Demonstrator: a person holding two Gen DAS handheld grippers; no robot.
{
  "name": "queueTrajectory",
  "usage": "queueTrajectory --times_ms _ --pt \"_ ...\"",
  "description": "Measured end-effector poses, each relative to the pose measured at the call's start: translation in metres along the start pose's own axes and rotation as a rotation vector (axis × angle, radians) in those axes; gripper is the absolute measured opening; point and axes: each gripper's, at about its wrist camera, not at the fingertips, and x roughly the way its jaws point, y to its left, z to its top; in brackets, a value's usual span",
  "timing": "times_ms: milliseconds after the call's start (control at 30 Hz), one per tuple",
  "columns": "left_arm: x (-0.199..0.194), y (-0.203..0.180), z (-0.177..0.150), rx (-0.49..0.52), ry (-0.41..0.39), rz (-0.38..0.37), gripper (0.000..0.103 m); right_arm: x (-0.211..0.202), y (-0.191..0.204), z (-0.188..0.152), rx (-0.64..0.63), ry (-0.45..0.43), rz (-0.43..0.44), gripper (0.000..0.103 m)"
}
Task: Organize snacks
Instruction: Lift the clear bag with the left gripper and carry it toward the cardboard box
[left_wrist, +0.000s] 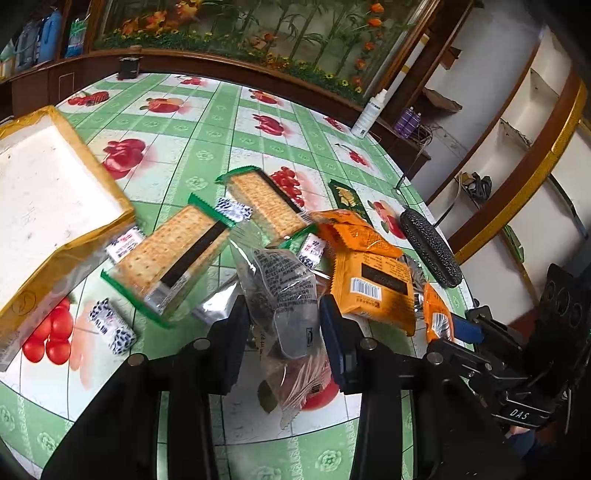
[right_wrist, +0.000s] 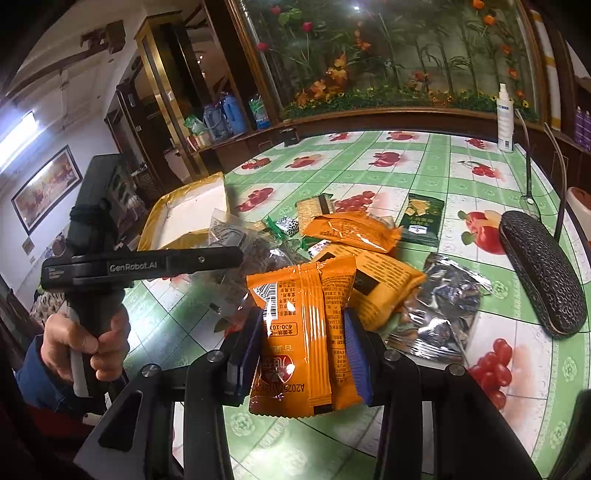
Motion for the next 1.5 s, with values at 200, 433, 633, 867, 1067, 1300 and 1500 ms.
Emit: queueTrajectory --times_ms 200,433,633,867,1067,1300,1500 --pt "0.01 0.003 0.005 -0.009 0.035 0.007 0.043 0.004 0.009 0.002 -0.015 0.002 0.007 0.043" --pt "0.019 0.007 0.004 -0.03 0.022 -0.036 0.038 0.005 0.008 0.001 -0.017 0.011 0.0 0.043" --pt "-0.005 0.011 0.005 -0.034 -0.024 -0.038 0.035 0.006 0.011 0.01 -0.024 0.015 0.004 0.043" --pt "-0.052 0.036 0.016 -0.073 -0.122 -0.014 0.029 0.027 0.049 0.041 -0.091 0.042 0.062 0.043" --pt "-0.076 0.067 0.02 -0.109 -0.139 0.035 0.029 0.056 0.09 0.068 -0.155 0.058 0.098 0.043" --pt "-0.049 0.043 0.0 0.009 -0.001 0.001 0.061 0.052 0.08 0.081 -0.088 -0.002 0.084 0.043" --pt "-0.008 0.019 -0.015 0.077 0.079 0.053 0.071 0.043 0.047 0.07 0.011 -0.021 0.093 0.043"
